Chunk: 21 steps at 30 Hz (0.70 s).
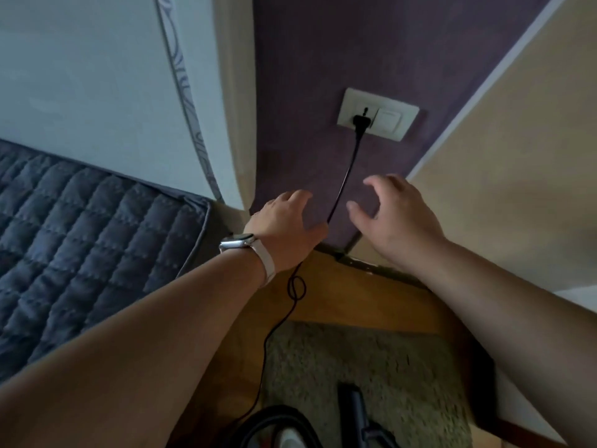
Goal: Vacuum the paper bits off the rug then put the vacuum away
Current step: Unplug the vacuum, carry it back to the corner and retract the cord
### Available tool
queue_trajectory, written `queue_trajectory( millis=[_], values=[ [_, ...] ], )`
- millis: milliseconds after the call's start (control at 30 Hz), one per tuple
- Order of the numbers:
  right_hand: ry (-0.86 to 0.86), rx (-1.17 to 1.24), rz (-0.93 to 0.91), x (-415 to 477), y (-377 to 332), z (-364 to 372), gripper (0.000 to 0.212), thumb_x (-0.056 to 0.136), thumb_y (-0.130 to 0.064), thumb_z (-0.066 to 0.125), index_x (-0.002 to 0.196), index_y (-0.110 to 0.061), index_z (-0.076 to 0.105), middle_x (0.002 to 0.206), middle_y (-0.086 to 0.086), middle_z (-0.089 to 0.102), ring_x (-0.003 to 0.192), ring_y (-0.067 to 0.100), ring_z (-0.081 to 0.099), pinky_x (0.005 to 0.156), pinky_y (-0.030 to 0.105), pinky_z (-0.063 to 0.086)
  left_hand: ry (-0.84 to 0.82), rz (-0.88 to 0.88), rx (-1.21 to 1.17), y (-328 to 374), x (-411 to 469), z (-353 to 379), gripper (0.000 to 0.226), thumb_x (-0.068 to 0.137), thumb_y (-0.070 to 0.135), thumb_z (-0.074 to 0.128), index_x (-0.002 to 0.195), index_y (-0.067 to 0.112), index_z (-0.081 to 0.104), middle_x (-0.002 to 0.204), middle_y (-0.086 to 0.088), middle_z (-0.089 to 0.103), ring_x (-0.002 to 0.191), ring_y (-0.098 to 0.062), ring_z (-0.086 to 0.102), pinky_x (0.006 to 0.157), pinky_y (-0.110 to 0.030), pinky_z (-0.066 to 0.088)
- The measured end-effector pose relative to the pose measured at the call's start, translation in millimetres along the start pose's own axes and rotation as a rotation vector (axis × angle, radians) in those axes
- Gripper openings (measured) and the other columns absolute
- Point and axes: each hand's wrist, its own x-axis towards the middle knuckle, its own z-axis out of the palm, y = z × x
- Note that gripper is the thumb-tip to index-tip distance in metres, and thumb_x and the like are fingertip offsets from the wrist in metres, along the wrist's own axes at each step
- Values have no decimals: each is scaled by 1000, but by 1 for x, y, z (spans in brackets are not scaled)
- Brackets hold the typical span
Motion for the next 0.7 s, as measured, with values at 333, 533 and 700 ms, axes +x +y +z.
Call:
queue_trajectory(
  millis=[333, 533, 700],
  values=[
    [82, 192, 134, 74, 4, 9, 39, 97, -55, 44, 106, -20, 56, 79, -8, 55, 70, 12, 54, 60, 31, 42, -5, -78, -239, 28, 71, 18, 32, 89, 45, 52, 116, 29, 60, 99, 8, 63, 85, -14, 62, 78, -37, 56],
    [74, 265, 119, 92, 3, 28, 41, 99, -37, 49, 64, -19, 38, 61, -1, 42, 55, 17, 44, 48, 30, 27, -140, -33, -275, 28, 88, 30, 31, 99, 35, 42, 93, 13, 64, 81, -6, 66, 64, -19, 56, 57, -29, 42],
    [159, 309, 93, 88, 1, 33, 42, 100, -28, 46, 62, -17, 33, 58, -1, 37, 50, 12, 37, 45, 30, 23, -66, 30, -484, 22, 76, 41, 32, 102, 34, 41, 95, 9, 59, 69, 1, 55, 52, -8, 46, 51, -27, 40]
  ],
)
